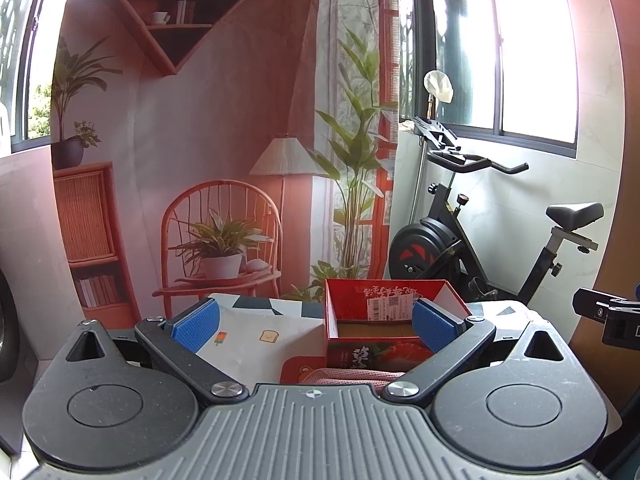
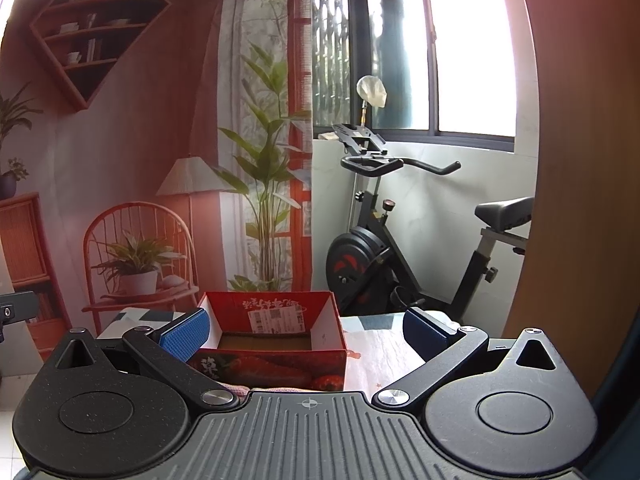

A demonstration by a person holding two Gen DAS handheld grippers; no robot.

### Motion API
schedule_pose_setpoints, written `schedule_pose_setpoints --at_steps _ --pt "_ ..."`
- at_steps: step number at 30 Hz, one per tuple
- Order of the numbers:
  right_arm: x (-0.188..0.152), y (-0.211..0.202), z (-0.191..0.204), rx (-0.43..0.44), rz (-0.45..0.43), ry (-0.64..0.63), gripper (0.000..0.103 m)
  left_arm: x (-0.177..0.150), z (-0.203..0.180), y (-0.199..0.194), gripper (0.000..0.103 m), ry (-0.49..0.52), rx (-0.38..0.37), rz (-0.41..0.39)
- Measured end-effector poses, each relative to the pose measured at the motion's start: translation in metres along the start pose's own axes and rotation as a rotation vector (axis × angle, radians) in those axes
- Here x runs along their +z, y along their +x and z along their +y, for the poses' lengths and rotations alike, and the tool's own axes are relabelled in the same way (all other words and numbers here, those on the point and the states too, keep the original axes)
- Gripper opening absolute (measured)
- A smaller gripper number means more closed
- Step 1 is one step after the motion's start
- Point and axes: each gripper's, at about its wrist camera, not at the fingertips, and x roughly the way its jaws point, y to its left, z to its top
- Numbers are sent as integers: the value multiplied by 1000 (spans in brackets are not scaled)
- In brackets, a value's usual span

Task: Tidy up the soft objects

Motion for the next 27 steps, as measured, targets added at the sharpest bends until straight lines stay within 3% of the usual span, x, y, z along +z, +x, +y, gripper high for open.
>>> schedule_pose_setpoints --at_steps 27 --pt "0 1 0 1 3 2 103 0 1 0 103 2 -3 2"
